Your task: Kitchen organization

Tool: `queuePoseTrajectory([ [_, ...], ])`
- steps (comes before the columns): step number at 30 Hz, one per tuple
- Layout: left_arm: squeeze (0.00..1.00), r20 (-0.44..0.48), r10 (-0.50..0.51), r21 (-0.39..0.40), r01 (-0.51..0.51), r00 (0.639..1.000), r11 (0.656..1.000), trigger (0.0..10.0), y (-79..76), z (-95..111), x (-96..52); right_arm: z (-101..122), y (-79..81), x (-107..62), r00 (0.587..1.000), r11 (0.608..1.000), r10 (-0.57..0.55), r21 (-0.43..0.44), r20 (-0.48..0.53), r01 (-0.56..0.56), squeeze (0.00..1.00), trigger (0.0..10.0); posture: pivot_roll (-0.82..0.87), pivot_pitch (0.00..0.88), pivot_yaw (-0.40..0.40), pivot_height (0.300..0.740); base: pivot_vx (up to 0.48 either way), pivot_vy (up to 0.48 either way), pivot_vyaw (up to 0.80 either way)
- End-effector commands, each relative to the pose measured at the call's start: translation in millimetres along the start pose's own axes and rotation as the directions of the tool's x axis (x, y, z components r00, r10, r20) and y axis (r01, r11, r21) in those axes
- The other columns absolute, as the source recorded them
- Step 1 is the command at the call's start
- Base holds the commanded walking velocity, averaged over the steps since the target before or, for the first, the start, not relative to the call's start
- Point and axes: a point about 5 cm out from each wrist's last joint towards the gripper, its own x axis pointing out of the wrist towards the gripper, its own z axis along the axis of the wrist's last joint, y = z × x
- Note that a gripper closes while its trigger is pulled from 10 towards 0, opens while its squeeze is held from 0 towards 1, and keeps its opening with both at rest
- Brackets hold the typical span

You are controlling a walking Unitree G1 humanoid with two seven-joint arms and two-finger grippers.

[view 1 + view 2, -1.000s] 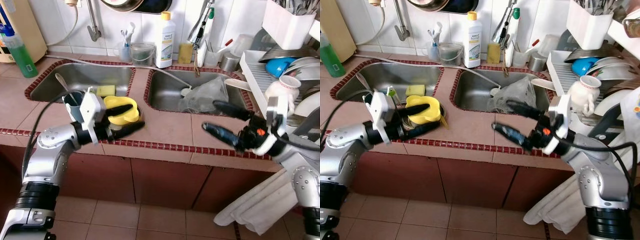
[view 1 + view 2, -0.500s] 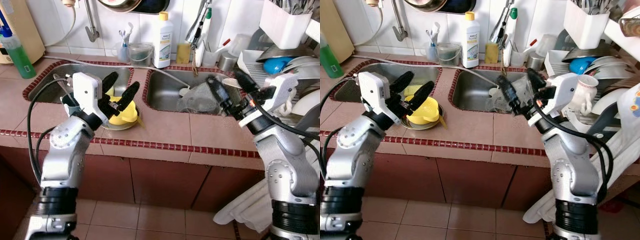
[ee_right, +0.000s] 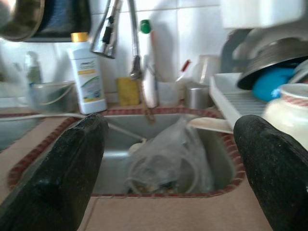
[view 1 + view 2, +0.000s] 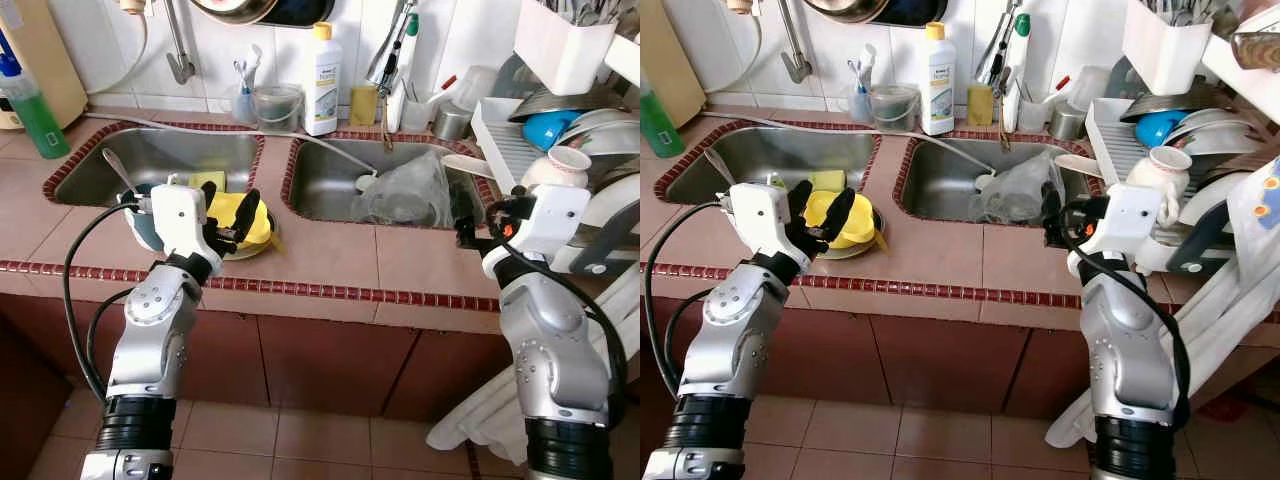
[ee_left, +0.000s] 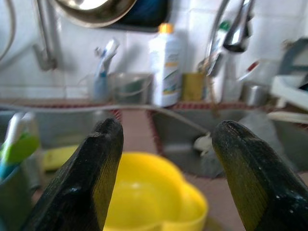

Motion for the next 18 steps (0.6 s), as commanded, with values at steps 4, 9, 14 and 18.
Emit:
queuePoseTrajectory([
  [4, 0.00, 0.021, -0.050, 0.007, 0.050, 0.999, 0.999, 10.0, -8.0, 9, 3.2, 8, -0.3, -3.1, 0.996, 0.986, -0.024, -0.160, 0.088, 0.038, 0.00, 10.0, -0.05, 0.000, 0.023, 0.740, 0.000, 0.000, 0.00],
  [9, 0.00, 0.010, -0.052, -0.013, 0.052, 0.999, 0.999, 10.0, -8.3, 5, 3.2, 5, -3.3, -4.6, 0.995, 0.978, -0.039, -0.200, 0.091, 0.056, 0.00, 10.0, -0.06, 0.000, 0.025, 0.740, 0.000, 0.000, 0.00],
  [14, 0.00, 0.019, -0.049, -0.021, 0.050, 0.999, 0.999, 10.0, -6.2, -2, -1.1, -2, -6.9, -7.7, 0.994, 0.975, -0.068, -0.205, 0.086, 0.085, 0.00, 10.0, -0.06, 0.000, 0.022, 0.740, 0.000, 0.000, 0.00],
  [18, 0.00, 0.005, -0.051, -0.016, 0.051, 0.999, 0.999, 10.0, -7.8, -12, -6.6, -9, -9.3, -12.3, 0.993, 0.974, -0.090, -0.203, 0.071, 0.103, 0.00, 10.0, -0.06, 0.000, 0.018, 0.740, 0.000, 0.000, 0.00],
])
